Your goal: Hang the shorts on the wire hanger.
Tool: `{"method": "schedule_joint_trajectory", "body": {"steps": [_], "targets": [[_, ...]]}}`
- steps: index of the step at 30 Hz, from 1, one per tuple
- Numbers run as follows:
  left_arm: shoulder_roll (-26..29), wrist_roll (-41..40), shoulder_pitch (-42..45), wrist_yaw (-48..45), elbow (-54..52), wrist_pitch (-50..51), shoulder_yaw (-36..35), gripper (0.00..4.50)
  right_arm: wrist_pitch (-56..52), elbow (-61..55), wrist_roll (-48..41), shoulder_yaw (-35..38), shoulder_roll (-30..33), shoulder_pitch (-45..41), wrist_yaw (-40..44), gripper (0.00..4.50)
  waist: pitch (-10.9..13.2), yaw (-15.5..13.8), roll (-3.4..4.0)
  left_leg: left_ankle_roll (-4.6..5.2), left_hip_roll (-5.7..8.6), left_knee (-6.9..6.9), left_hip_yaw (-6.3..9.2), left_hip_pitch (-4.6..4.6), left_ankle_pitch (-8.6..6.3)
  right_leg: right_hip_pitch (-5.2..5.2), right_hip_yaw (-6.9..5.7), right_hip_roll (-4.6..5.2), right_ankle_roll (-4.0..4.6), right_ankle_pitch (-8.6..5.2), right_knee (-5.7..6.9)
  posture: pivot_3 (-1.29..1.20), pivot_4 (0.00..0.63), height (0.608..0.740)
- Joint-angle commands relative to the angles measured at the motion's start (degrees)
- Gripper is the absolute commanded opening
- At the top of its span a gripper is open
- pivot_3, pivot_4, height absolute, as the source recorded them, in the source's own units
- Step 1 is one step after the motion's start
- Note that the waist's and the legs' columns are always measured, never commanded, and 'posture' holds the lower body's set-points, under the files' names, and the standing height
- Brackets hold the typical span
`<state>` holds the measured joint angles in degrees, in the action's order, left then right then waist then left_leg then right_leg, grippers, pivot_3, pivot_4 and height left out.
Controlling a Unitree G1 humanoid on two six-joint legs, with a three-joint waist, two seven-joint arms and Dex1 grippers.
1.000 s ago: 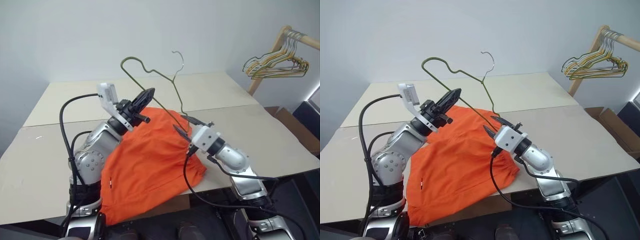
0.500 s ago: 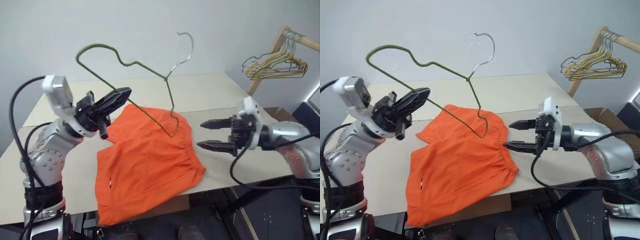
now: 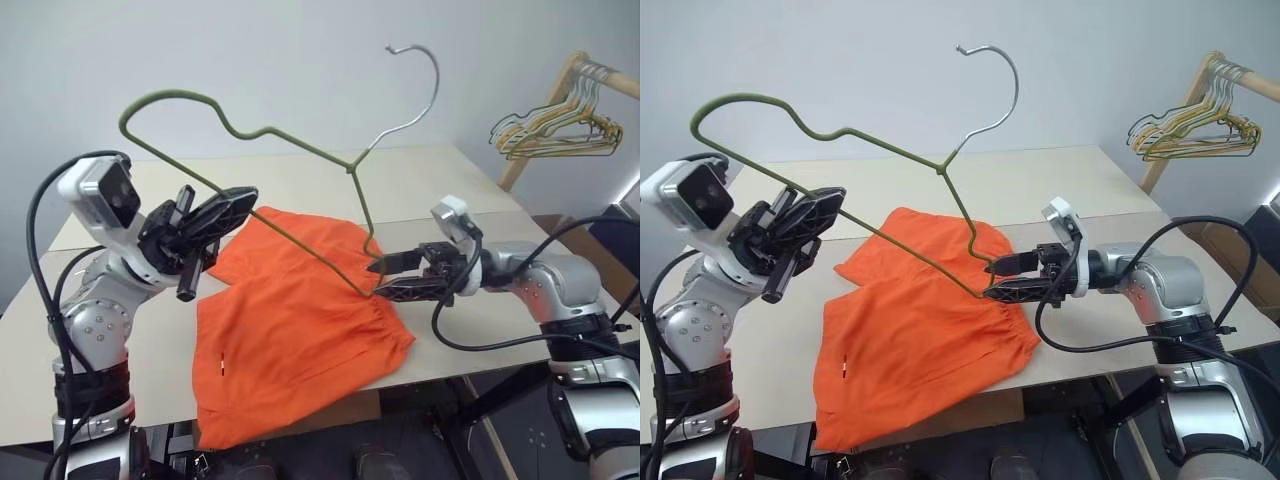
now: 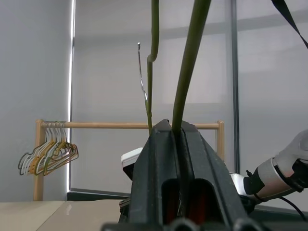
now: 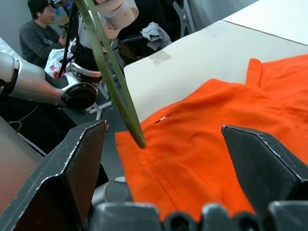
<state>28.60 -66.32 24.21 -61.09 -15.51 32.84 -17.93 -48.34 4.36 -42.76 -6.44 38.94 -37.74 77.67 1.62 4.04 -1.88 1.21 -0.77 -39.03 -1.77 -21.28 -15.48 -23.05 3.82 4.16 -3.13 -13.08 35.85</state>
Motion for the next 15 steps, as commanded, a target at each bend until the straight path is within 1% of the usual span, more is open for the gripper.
{"method": "schedule_joint_trajectory", "body": {"steps": [1, 9, 10, 11, 15], "targets": [[-0.69, 0.06, 0.08, 0.87, -2.22, -1.4, -0.11, 0.0, -0.35, -3.11, -0.23, 0.91, -0.24, -1.53, -0.29, 4.48, 0.0, -0.23, 0.0, 0.0, 0.0, 0.0, -0.01, 0.0, 0.0, 0.0, 0.0, 0.0, 0.0, 0.0, 0.01, -0.03, 0.0, 0.74], [-2.04, 0.89, -0.06, 1.2, -2.8, -1.88, 0.24, 0.0, -0.86, -4.56, -0.61, 1.27, -1.39, -2.16, -1.06, 4.48, 0.0, -0.62, 0.0, -0.01, 0.0, -0.04, -0.03, 0.01, 0.0, 0.0, 0.0, -0.02, 0.01, 0.01, 0.04, -0.03, 0.0, 0.74], [-2.22, 1.02, 0.1, 1.22, -2.65, -1.95, 0.36, 0.0, -0.93, -4.78, -0.6, 1.3, -1.48, -2.21, -1.13, 4.13, 0.0, -0.62, 0.0, -0.01, 0.0, -0.04, -0.03, 0.01, 0.0, 0.0, 0.0, -0.02, 0.01, 0.01, 0.04, -0.03, 0.0, 0.74], [-2.37, 1.13, 0.22, 1.24, -2.54, -2.03, 0.46, 0.0, -0.97, -4.95, -0.58, 1.31, -1.55, -2.24, -1.16, 4.0, 0.0, -0.61, 0.0, 0.0, 0.0, -0.04, -0.03, 0.01, 0.0, 0.0, 0.0, -0.02, 0.01, 0.01, 0.04, -0.03, 0.0, 0.74], [-2.63, 1.7, 0.64, 0.92, -2.33, -2.21, 1.26, 0.0, -1.64, -5.02, -0.97, 1.45, -1.49, -2.36, -0.86, 2.68, 0.0, -0.59, 0.0, 0.0, 0.0, -0.04, -0.04, 0.0, 0.0, 0.0, 0.0, -0.03, 0.01, 0.01, 0.03, -0.04, 0.0, 0.74]]}}
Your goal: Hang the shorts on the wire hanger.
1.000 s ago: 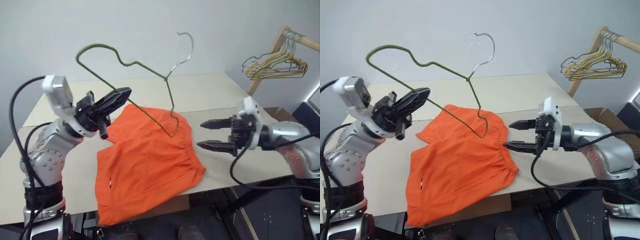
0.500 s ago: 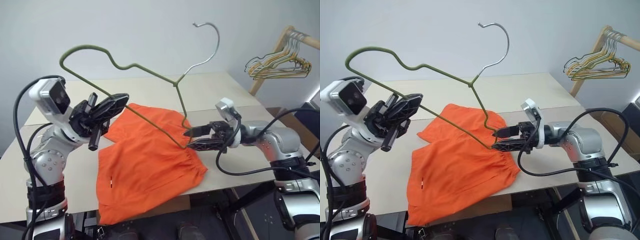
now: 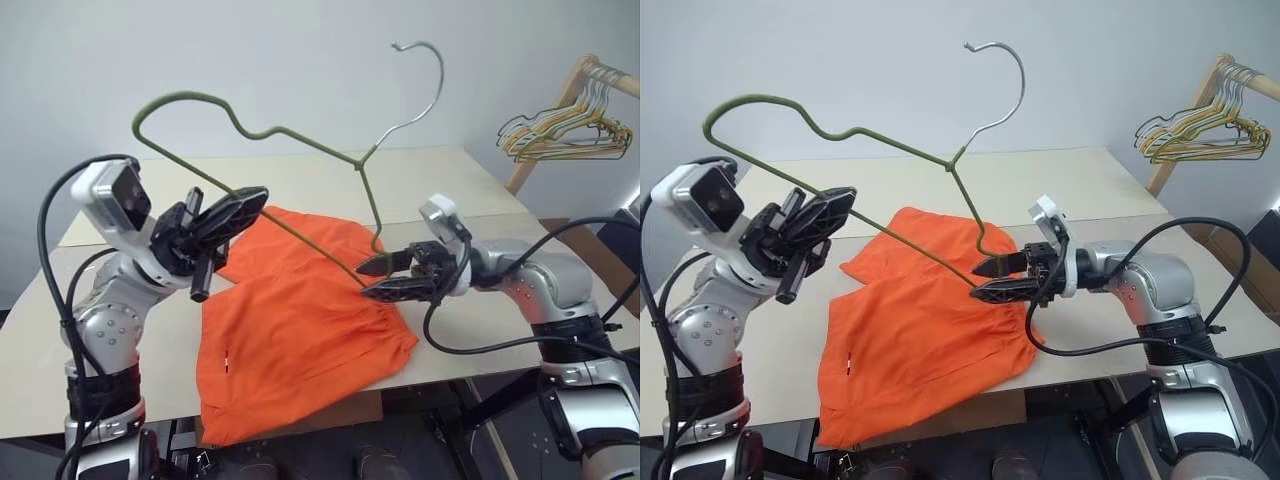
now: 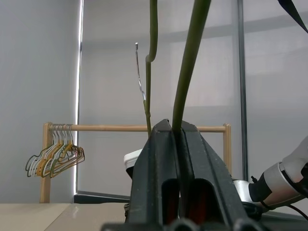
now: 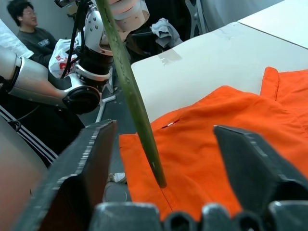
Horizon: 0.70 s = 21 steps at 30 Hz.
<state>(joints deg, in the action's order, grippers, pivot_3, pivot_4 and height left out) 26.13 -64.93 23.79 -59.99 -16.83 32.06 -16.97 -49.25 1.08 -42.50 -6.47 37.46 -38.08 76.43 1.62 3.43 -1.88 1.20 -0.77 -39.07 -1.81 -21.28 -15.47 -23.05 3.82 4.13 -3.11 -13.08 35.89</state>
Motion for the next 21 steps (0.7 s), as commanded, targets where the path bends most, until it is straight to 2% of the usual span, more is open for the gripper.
{"method": "schedule_joint_trajectory", "body": {"steps": [1, 7, 8, 11, 13, 16, 21], "targets": [[-0.19, 0.39, 1.1, -0.2, -1.0, -1.48, 0.42, 0.0, -0.91, -1.69, -1.3, 1.55, 0.05, -2.06, 0.38, 2.25, 0.0, 0.03, 0.0, 0.0, 0.0, 0.0, 0.0, 0.0, 0.0, 0.0, 0.0, 0.0, 0.0, 0.0, 0.0, -0.04, 0.0, 0.74], [-0.29, 2.32, 1.11, -0.39, 0.31, -2.6, 1.39, 0.0, -0.5, -1.61, -0.76, 1.93, 0.21, -1.83, -0.13, 0.21, 0.0, 0.06, 0.0, 0.0, 0.0, 0.0, -0.01, 0.0, 0.0, 0.0, 0.0, 0.0, 0.0, 0.0, 0.0, -0.05, 0.0, 0.74], [-0.29, 2.5, 0.97, -0.27, 0.69, -2.5, 1.54, 0.0, -0.41, -1.68, -0.74, 2.09, 0.16, -1.73, -0.14, 0.01, 0.0, 0.08, 0.0, 0.0, 0.0, 0.0, -0.01, 0.0, 0.0, -0.01, 0.0, -0.01, 0.0, 0.0, 0.0, -0.05, 0.0, 0.74], [0.29, 3.18, 0.72, 0.41, 2.67, -1.05, 2.48, 0.69, -0.45, -2.07, -1.1, 2.83, -0.11, -1.42, -0.31, 0.0, 0.0, 0.19, 0.0, 0.0, -0.02, 0.0, 0.0, 0.0, 0.0, 0.0, 0.0, -0.03, 0.0, 0.0, 0.0, -0.05, 0.0, 0.74], [1.15, 6.76, 0.33, 1.38, 4.02, -1.04, 4.27, 1.33, -0.68, -2.69, -1.86, 3.55, -0.14, -1.07, -0.49, 0.0, 0.0, 0.21, 0.0, 0.0, 0.0, 0.0, -0.01, 0.0, 0.0, 0.0, 0.0, -0.01, 0.0, 0.0, -0.01, -0.06, 0.0, 0.74], [3.15, 13.31, -0.75, 2.16, 6.15, -0.66, 8.42, 2.3, -2.71, -3.33, -4.68, 6.37, -0.37, -0.48, -2.49, 0.0, 0.0, 0.26, 0.0, 0.0, 0.01, 0.0, -0.06, 0.0, 0.0, 0.0, 0.0, -0.01, 0.0, 0.0, -0.01, -0.07, 0.0, 0.74], [8.27, 26.19, -6.01, -2.95, 7.36, -5.75, 17.35, 3.86, -10.96, -4.76, -9.88, 12.13, 2.39, 2.28, -7.83, 0.0, 0.01, 0.5, 0.02, 0.0, 0.0, 0.05, -0.09, -0.01, 0.0, -0.03, 0.0, -0.03, 0.01, -0.01, -0.03, -0.07, 0.0, 0.74]]}}
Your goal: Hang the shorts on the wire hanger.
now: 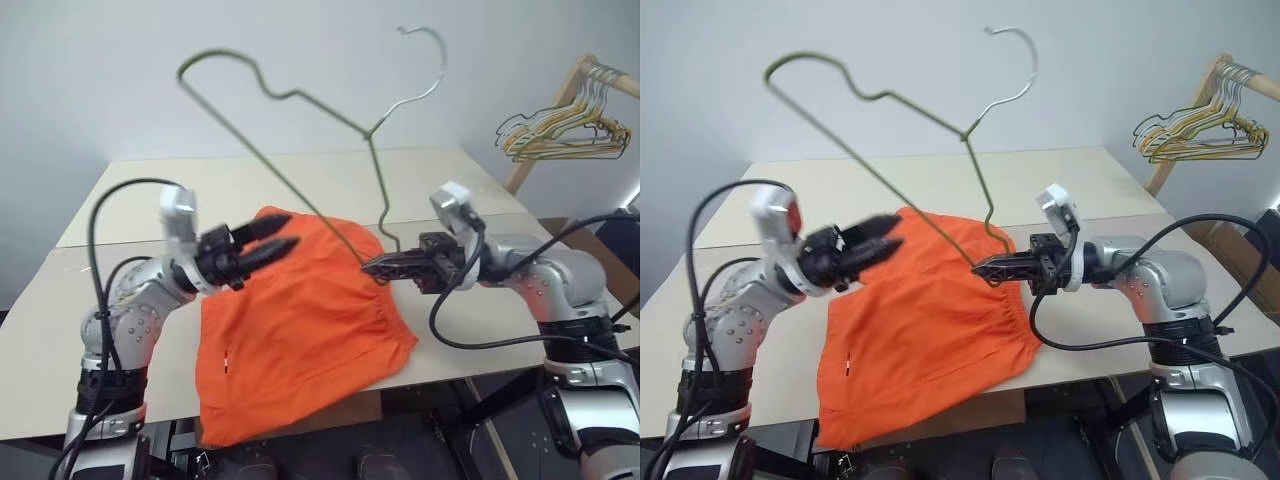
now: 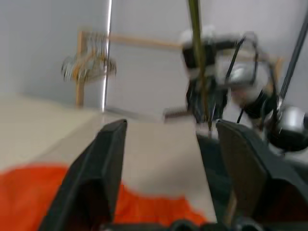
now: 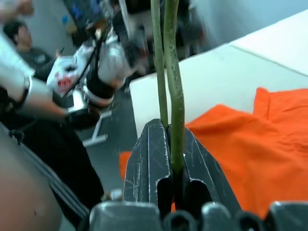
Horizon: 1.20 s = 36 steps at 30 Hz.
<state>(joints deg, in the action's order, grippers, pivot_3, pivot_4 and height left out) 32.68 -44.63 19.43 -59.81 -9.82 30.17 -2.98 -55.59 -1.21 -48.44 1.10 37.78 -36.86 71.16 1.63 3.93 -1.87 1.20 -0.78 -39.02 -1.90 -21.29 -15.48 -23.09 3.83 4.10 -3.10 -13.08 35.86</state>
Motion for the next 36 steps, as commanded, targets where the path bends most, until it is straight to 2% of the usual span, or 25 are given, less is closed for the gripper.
{"method": "schedule_joint_trajectory", "body": {"steps": [1, 2, 8, 12, 14, 21, 25, 36], "targets": [[2.35, 7.8, -2.71, -3.39, 0.33, -4.86, 4.35, 4.15, -6.04, -3.42, -4.74, 5.81, 3.24, 2.78, -3.26, 0.0, 0.01, 0.03, 0.01, 0.0, 0.0, 0.0, -0.03, -0.02, 0.0, -0.03, 0.01, 0.01, 0.01, 0.0, 0.0, -0.09, 0.0, 0.74], [3.2, 10.05, -3.73, -3.74, -0.3, -6.33, 5.36, 4.45, -7.84, -4.45, -5.6, 7.6, 4.83, 5.4, -4.23, 0.0, 0.01, 0.03, 0.01, 0.0, -0.02, 0.01, -0.08, -0.05, 0.0, -0.05, 0.01, 0.01, 0.01, -0.01, -0.02, -0.1, 0.0, 0.74], [6.96, 17.98, -4.59, -5.32, -4.85, -11.78, 8.34, 4.45, -18.95, -2.84, -8.2, 17.02, 12.19, 19.35, -11.28, 0.0, 0.02, -0.4, 0.03, 0.0, 0.01, -0.01, -0.3, -0.18, 0.0, -0.12, -0.03, 0.16, 0.01, -0.02, -0.09, -0.11, 0.0, 0.74], [8.25, 21.84, -4.55, -6.32, -6.84, -14.99, 10.27, 4.45, -22.88, -1.6, -6.32, 17.51, 17.49, 27.64, -12.27, 0.0, 0.02, 0.03, 0.03, 0.0, 0.01, -0.01, -0.48, -0.07, 0.0, -0.02, 0.06, 0.15, -0.04, -0.04, -0.1, -0.14, 0.0, 0.74], [9.0, 22.19, -4.65, -7.45, -7.45, -15.18, 10.94, 4.45, -24.44, 0.43, -7.02, 16.66, 19.54, 29.59, -10.21, 0.0, 0.01, 0.43, 0.05, 0.0, -0.04, -0.01, -0.51, -0.06, 0.0, -0.04, 0.08, 0.08, -0.03, -0.05, -0.1, -0.14, 0.0, 0.74], [9.42, 21.86, -4.18, -9.79, -8.12, -15.63, 11.16, 4.45, -27.57, 15.51, -3.0, 6.66, 25.88, 27.85, -2.69, 0.0, -0.02, 1.82, 0.2, 0.05, -0.09, 0.0, -0.54, -0.02, -0.03, -0.01, 0.16, -0.01, -0.09, -0.09, -0.13, -0.14, 0.0, 0.74], [10.01, 21.83, -5.05, -10.06, -9.01, -15.43, 10.97, 4.45, -26.8, 18.03, -0.83, 2.77, 26.97, 26.48, -0.15, 0.0, -0.03, 1.85, 0.23, 0.08, -0.08, 0.0, -0.54, -0.04, -0.05, -0.03, 0.18, 0.0, -0.1, -0.09, -0.14, -0.13, 0.0, 0.74], [10.12, 22.8, -7.56, -8.06, -10.55, -15.5, 11.04, 4.45, -29.18, 14.77, -2.58, 3.2, 24.79, 26.52, 1.6, 0.0, -0.03, 1.59, 0.25, 0.09, -0.06, -0.01, -0.46, -0.03, -0.05, -0.01, 0.18, 0.03, -0.42, -0.27, -0.11, -0.1, 0.0, 0.74]]}}
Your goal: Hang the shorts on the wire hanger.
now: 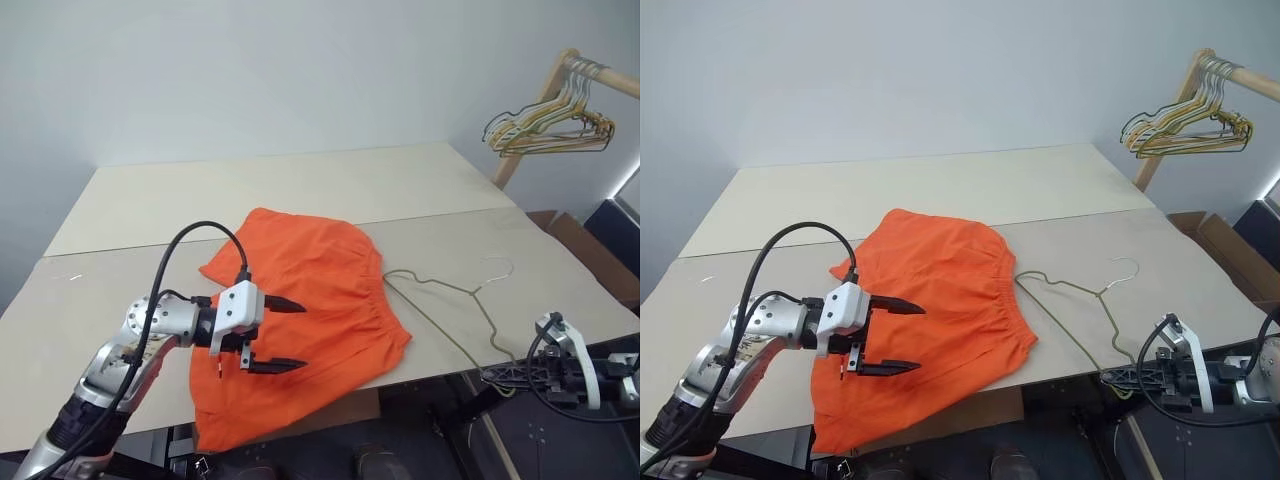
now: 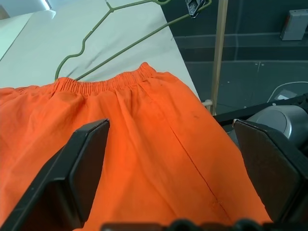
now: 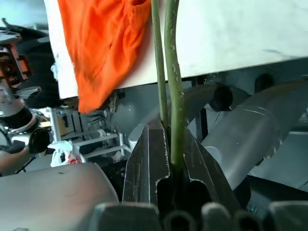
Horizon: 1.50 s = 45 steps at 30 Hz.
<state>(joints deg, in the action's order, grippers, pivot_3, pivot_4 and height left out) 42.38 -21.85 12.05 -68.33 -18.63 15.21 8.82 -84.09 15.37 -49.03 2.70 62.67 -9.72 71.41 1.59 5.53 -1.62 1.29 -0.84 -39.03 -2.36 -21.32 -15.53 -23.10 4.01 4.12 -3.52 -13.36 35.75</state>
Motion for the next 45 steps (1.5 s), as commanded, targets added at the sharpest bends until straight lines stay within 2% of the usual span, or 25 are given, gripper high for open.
{"method": "schedule_joint_trajectory", "body": {"steps": [1, 12, 21, 24, 33, 41, 45], "targets": [[0.4, 0.02, -0.24, 0.5, -1.75, -0.54, -0.76, 4.45, -0.81, -1.95, -2.04, 1.69, -0.26, -0.62, 1.29, 0.0, 0.0, -0.03, 0.0, 0.0, 0.0, 0.0, 0.01, 0.0, 0.0, 0.0, 0.0, 0.0, 0.0, 0.0, 0.0, -0.1, 0.0, 0.74], [0.07, 2.09, -0.85, 1.07, -1.25, -1.31, -0.11, 4.45, -2.46, -4.41, -3.88, -1.77, -2.03, -2.39, 4.07, 0.0, -0.01, -0.11, 0.01, 0.0, 0.01, -0.01, 0.08, 0.0, 0.0, 0.0, 0.0, 0.01, 0.0, 0.01, 0.01, -0.08, 0.0, 0.74], [0.12, 3.94, -1.27, 1.65, -1.58, -2.02, 0.71, 4.45, 0.71, 10.44, 4.78, -9.73, -7.61, -14.23, 2.78, 0.0, -0.01, -0.45, 0.02, 0.0, 0.04, -0.01, 0.07, 0.03, 0.0, 0.02, 0.01, 0.02, 0.28, 0.17, 0.04, -0.06, 0.0, 0.74], [-0.04, 4.33, -1.49, 2.09, -1.63, -2.06, 0.76, 4.45, 2.39, 14.08, 6.78, -11.88, -8.51, -17.03, 4.77, 0.0, -0.01, -0.91, 0.02, 0.0, 0.06, -0.03, 0.02, 0.01, 0.0, 0.0, 0.01, 0.04, 0.29, 0.18, 0.03, -0.05, 0.0, 0.74], [0.29, 5.77, -2.38, 2.85, -1.43, -3.28, 1.06, 4.45, 7.66, 9.24, 8.72, -21.36, -4.01, -16.98, 19.75, 0.0, -0.03, -1.96, 0.06, 0.0, 0.02, -0.08, -0.03, 0.03, 0.0, 0.0, -0.01, 0.0, 0.29, 0.19, 0.1, -0.04, 0.0, 0.74], [-0.51, 6.1, -2.55, 3.31, -1.28, -3.64, 1.17, 4.45, 8.6, 18.58, 10.73, -20.75, -6.6, -22.47, 20.46, 0.0, -0.03, -2.2, 0.06, 0.0, 0.01, -0.12, -0.08, 0.06, 0.0, 0.01, -0.01, -0.02, 0.33, 0.21, 0.12, -0.04, 0.0, 0.74], [-0.63, 6.65, -2.66, 3.53, -1.0, -4.07, 1.5, 4.45, 9.33, 14.97, 9.21, -23.3, -6.33, -21.12, 21.08, 0.0, -0.03, -2.58, 0.06, 0.0, 0.02, -0.11, -0.07, 0.03, 0.0, -0.01, -0.02, -0.01, 0.33, 0.21, 0.12, -0.04, 0.0, 0.74]]}}
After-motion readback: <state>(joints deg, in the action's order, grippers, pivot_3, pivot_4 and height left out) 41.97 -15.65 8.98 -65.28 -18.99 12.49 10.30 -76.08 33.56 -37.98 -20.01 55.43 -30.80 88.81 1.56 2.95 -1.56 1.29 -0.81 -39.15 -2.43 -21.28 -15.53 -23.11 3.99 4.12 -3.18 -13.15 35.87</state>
